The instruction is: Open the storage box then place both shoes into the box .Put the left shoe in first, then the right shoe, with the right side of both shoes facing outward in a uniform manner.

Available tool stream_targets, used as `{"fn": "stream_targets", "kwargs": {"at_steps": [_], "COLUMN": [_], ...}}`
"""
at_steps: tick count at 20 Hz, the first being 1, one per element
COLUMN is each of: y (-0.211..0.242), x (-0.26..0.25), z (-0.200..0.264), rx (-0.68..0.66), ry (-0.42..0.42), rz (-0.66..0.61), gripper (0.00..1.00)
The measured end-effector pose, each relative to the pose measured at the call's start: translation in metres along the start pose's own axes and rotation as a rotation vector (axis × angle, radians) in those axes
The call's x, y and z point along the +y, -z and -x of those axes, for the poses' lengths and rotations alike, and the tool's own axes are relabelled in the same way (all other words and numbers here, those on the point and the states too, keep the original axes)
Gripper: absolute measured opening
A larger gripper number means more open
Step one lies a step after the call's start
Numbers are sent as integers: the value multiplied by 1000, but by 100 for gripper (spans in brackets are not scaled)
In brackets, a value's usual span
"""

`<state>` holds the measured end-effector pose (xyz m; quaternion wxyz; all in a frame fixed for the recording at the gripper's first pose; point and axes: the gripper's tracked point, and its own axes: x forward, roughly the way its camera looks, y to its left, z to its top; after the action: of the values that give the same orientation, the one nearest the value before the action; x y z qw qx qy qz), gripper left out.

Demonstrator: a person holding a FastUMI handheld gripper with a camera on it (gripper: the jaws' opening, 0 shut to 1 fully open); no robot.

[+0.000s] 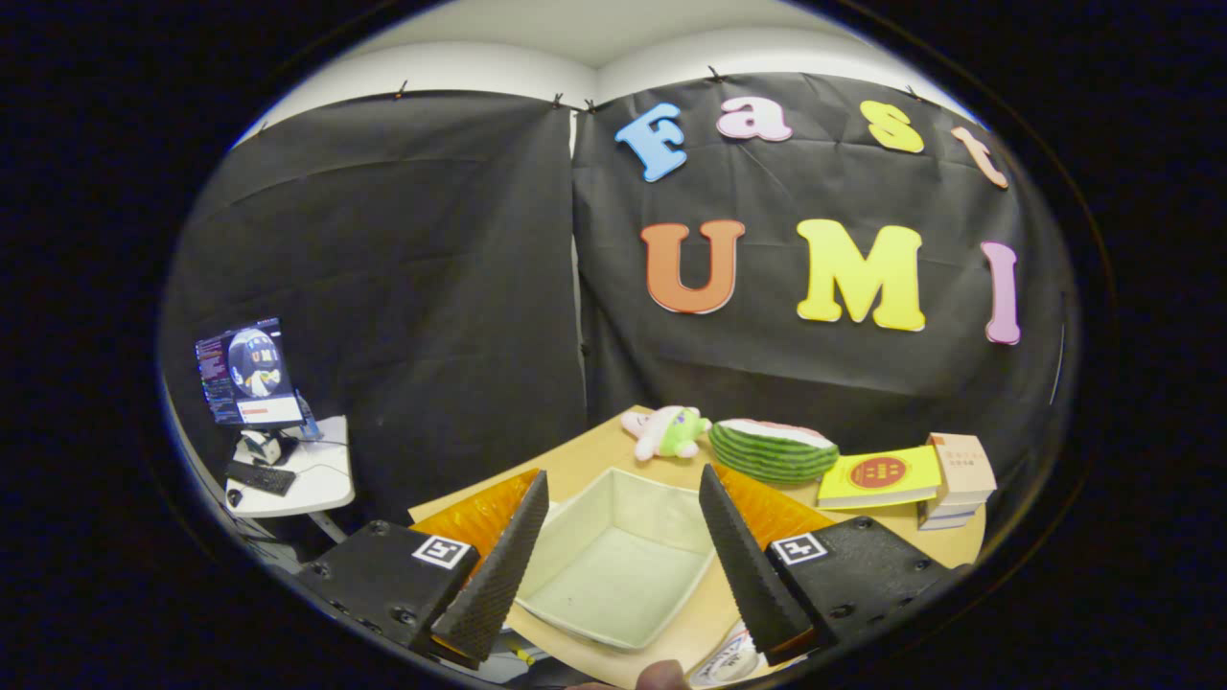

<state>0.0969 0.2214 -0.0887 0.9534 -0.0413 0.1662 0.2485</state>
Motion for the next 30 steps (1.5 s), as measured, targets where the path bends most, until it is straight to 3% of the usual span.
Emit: {"fn": "stream_targets", "kwargs": {"at_steps": [5, 10, 14, 23, 26, 29, 30], "y": [66, 173, 244, 333, 343, 341, 339], "x": [-71, -121, -145, -168, -158, -151, -154], "z": [31, 40, 44, 21, 14, 10, 10], "rx": [212, 523, 693, 850, 861, 857, 842], "ry": [97, 150, 188, 211, 177, 164, 176], "rz": [-39, -177, -270, -377, -442, -516, -530], "gripper": [99, 99, 99, 96, 79, 42, 34]}}
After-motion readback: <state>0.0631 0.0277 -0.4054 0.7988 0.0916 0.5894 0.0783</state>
